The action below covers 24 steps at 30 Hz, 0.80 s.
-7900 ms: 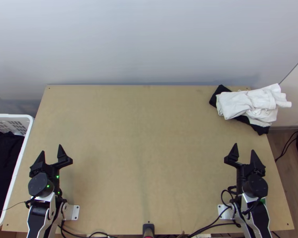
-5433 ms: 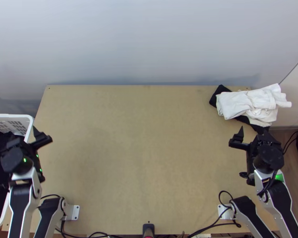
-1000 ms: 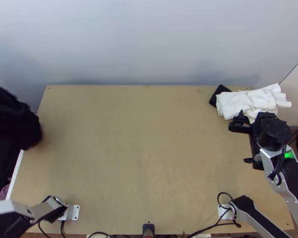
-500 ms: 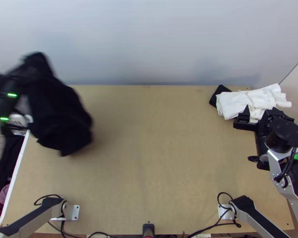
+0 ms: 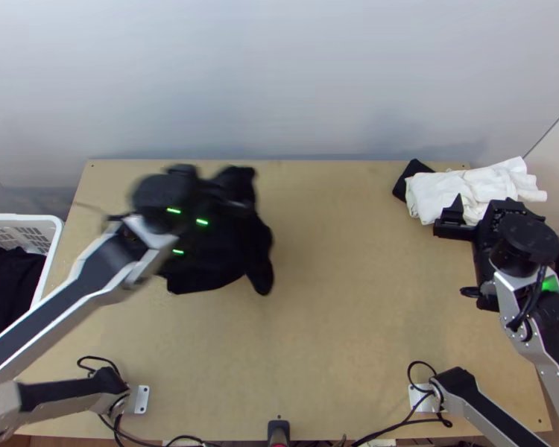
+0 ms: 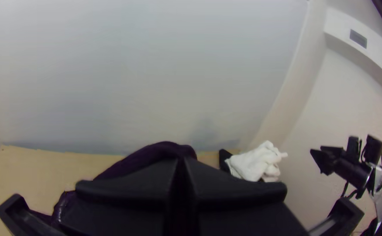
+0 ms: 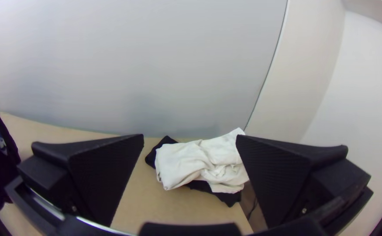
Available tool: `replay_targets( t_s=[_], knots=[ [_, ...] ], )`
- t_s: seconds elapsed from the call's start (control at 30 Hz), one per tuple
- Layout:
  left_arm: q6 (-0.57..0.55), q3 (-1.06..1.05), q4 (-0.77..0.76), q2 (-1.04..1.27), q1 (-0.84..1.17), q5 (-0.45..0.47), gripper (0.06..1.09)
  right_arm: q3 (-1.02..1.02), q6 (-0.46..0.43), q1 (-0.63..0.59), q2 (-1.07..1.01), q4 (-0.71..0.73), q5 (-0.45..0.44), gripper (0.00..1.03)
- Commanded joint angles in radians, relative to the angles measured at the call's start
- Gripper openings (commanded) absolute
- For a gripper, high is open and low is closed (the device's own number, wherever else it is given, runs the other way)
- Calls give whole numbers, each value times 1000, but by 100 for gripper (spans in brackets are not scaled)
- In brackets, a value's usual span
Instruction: Fold the t-shirt
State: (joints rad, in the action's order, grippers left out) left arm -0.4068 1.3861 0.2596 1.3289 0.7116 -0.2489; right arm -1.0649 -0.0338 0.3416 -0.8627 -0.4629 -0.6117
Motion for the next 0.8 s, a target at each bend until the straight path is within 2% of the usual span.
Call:
replay_targets(
  t_s=[0.0, 0.3, 0.43, 0.7, 0.73, 0.77],
  knots=[
    [23, 88, -76, 234, 212, -32, 10, 8, 12, -23, -13, 6, 0, 98],
    [36, 438, -80, 592, 341, -30, 10, 72, 18, -113, 19, 6, 1, 98],
    [33, 567, -80, 731, 364, -32, 10, 103, 51, -145, 34, 4, 1, 98],
    [17, 597, -54, 836, 356, -32, 10, 135, 112, -177, 8, 10, 3, 98],
    [14, 593, -54, 839, 354, -32, 13, 141, 123, -179, 4, 15, 4, 98],
    [3, 593, -51, 843, 353, -32, 20, 145, 130, -179, -1, 17, 6, 98]
  ],
)
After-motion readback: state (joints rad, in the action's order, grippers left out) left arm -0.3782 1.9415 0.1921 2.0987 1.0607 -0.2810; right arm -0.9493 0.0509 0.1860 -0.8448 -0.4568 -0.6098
